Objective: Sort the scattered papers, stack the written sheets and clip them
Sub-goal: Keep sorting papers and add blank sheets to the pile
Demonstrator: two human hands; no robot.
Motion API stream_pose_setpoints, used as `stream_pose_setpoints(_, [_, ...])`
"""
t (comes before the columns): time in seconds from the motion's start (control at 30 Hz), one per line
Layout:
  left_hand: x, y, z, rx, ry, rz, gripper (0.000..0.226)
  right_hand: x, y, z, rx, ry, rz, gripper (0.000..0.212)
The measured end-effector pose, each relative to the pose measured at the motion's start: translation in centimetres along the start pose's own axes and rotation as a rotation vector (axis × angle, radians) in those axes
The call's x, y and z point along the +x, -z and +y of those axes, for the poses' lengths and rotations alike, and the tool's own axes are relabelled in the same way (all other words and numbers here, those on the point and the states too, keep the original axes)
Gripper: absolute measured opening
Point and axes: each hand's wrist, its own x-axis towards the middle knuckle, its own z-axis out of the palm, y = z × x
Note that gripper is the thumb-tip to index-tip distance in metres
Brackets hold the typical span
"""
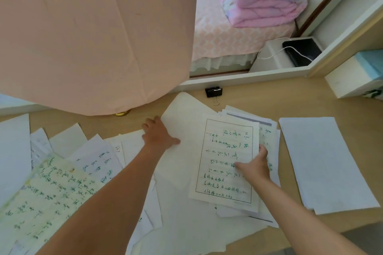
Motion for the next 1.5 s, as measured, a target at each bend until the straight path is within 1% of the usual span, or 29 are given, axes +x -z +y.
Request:
stream_pose_setpoints(0.07, [0.6,0.2,-0.2,0.072,0.009,0.006,0.102,0.2,-0.2,0.1,-0.017,0.004,0.018,0.106])
stream_pose_setpoints(0.13, [1.1,0.4,-0.5,0.099,-0.067,-0.003,0.073,0.3,-0.1,0.2,-0.017,0.005,0.020,0.097])
stream_pose_setpoints(0.17, [1.1,0.6,-0.6,0.024,-0.116,-0.039,0.057,0.5,0.1,0.2,-0.013,0.000,0.023,0.090])
stream_pose_setpoints(0.23, [0.8,1.0,-0.8,-0.242,-0.176,-0.143,0.036,0.8,0.5,0.3,0.000,-0.013,0.021,0.080])
stream_pose_setpoints(0.3, [0.0,2.2,-0.9,-0.519,-0.178,-0.220,0.037,0.9,0.7,0.1,-0.011,-0.016,0.021,0.074])
stream_pose_setpoints(0.37, [-1.2,3.8,-1.3,-0.806,-0.173,-0.354,0.047,0.6,1.0,-0.4,-0.071,0.003,0.049,0.076])
stream_pose_setpoints(0.43, [-2.5,5.1,-2.1,-1.040,-0.182,-0.515,0.056,0.5,1.3,-0.5,-0.312,0.096,0.131,0.086])
stream_pose_setpoints(0.47, [-3.1,5.6,-2.5,-1.123,-0.189,-0.582,0.056,0.4,1.5,-0.5,-0.446,0.187,0.163,0.087])
stream_pose_setpoints(0.5, [-3.8,6.0,-2.8,-1.179,-0.198,-0.634,0.053,0.2,1.7,-0.6,-0.544,0.301,0.142,0.083])
stream_pose_setpoints(0.57, [-5.0,6.2,-3.4,-1.251,-0.204,-0.725,0.050,-0.1,1.7,-0.7,-0.679,0.489,-0.046,0.069])
stream_pose_setpoints(0.6, [-5.6,6.2,-3.7,-1.284,-0.202,-0.769,0.051,-0.3,1.6,-0.7,-0.751,0.519,-0.138,0.061])
stream_pose_setpoints(0.63, [-6.0,6.0,-4.0,-1.318,-0.193,-0.803,0.051,-0.4,1.5,-0.8,-0.817,0.515,-0.187,0.055])
stream_pose_setpoints(0.73, [-7.0,5.2,-4.5,-1.424,-0.111,-0.825,0.051,-0.5,1.6,-1.4,-0.877,0.422,-0.175,0.049])
stream_pose_setpoints(0.8, [-7.6,4.7,-4.2,-1.399,-0.091,-0.837,0.048,-0.6,2.1,-2.1,-0.787,0.356,-0.192,0.047])
stream_pose_setpoints(0.83, [-7.9,4.4,-3.8,-1.333,-0.099,-0.817,0.045,-0.7,2.5,-2.5,-0.661,0.318,-0.198,0.044])
stream_pose_setpoints(0.87, [-8.2,4.1,-3.2,-1.248,-0.112,-0.774,0.041,-0.7,3.3,-3.0,-0.446,0.260,-0.220,0.041])
stream_pose_setpoints(0.9, [-8.3,3.5,-2.5,-1.163,-0.127,-0.705,0.039,-0.9,4.2,-3.6,-0.164,0.172,-0.279,0.043])
stream_pose_setpoints(0.97, [-8.7,2.2,-0.6,-1.040,-0.141,-0.547,0.040,-0.8,6.2,-4.1,0.412,-0.058,-0.470,0.064])
stream_pose_setpoints(1.0, [-9.0,1.5,0.3,-1.009,-0.146,-0.475,0.040,-0.6,7.3,-4.1,0.569,-0.136,-0.546,0.075])
stream_pose_setpoints(1.03, [-9.2,0.8,1.3,-0.976,-0.162,-0.414,0.039,-0.4,8.2,-3.9,0.629,-0.166,-0.592,0.081])
stream_pose_setpoints(1.07, [-9.4,0.0,2.3,-0.931,-0.192,-0.378,0.040,-0.3,8.9,-3.5,0.609,-0.157,-0.607,0.078])
stream_pose_setpoints(1.1, [-9.6,-0.8,3.4,-0.869,-0.236,-0.364,0.041,-0.2,9.3,-3.1,0.536,-0.131,-0.585,0.068])
stream_pose_setpoints(1.13, [-9.7,-1.7,4.4,-0.799,-0.282,-0.354,0.041,-0.1,9.6,-2.5,0.443,-0.094,-0.523,0.052])
stream_pose_setpoints(1.2, [-10.1,-3.5,6.3,-0.648,-0.314,-0.265,0.041,0.8,9.7,-1.0,0.272,-0.054,-0.320,0.023])
stream_pose_setpoints(1.23, [-10.0,-4.5,6.9,-0.574,-0.288,-0.176,0.046,1.3,9.6,-0.1,0.201,-0.050,-0.208,0.017])
stream_pose_setpoints(1.3, [-10.0,-5.6,7.7,-0.452,-0.148,-0.035,0.064,2.4,9.4,1.4,0.052,-0.042,-0.059,0.019])
stream_pose_setpoints(1.37, [-9.8,-6.1,8.1,-0.406,-0.027,-0.027,0.079,3.0,9.0,2.3,-0.100,-0.017,0.006,0.031])
stream_pose_setpoints(1.43, [-9.5,-6.5,8.5,-0.405,-0.006,-0.047,0.089,3.8,8.3,3.4,-0.258,-0.003,0.031,0.048])
stream_pose_setpoints(1.5, [-9.0,-6.9,9.0,-0.435,-0.027,-0.081,0.088,4.3,7.6,3.6,-0.315,-0.023,0.011,0.057])
